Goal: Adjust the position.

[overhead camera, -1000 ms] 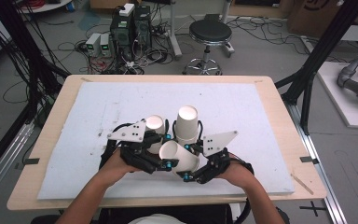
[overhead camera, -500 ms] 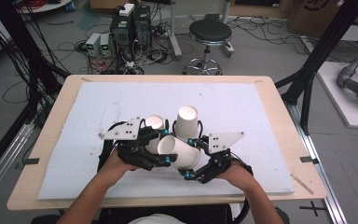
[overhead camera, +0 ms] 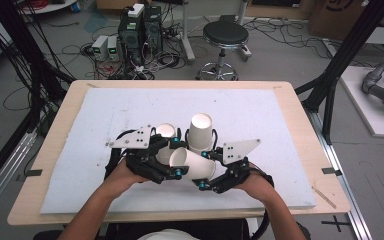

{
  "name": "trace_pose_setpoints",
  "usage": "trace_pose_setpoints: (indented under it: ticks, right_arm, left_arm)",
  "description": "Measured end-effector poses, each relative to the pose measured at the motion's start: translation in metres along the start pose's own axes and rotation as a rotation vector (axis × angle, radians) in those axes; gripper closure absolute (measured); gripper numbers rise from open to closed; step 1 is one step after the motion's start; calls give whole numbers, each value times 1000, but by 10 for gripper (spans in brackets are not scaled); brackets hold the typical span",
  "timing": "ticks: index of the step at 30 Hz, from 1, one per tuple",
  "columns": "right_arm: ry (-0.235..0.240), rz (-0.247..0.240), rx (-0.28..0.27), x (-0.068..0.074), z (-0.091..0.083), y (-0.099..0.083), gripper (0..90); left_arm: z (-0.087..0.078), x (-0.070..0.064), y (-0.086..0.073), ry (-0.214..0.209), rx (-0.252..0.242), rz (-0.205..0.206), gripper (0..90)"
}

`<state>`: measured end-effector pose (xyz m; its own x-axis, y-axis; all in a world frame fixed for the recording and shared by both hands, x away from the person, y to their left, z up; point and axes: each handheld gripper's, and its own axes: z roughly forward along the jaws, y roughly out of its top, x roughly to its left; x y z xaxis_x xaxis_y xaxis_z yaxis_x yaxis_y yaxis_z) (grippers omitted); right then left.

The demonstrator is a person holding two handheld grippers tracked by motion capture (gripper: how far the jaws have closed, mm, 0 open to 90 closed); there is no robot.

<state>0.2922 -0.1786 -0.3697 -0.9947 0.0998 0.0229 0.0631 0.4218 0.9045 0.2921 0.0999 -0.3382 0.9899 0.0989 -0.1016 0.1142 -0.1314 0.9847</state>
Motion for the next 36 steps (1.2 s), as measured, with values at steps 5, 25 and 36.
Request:
trace_pose_setpoints:
  ticks: [5, 25, 36]
  right_arm:
    - [7, 1, 32, 0, 0, 0, 342]
    - [-5, 32, -75, -2, -3, -3, 285]
    - [0, -11, -11, -3, -8, 0, 345]
  left_arm:
    - [3, 0, -2, -36, 28, 22, 354]
    - [-1, 0, -1, -16, -50, -2, 360]
    - [-3, 0, -3, -8, -28, -6, 256]
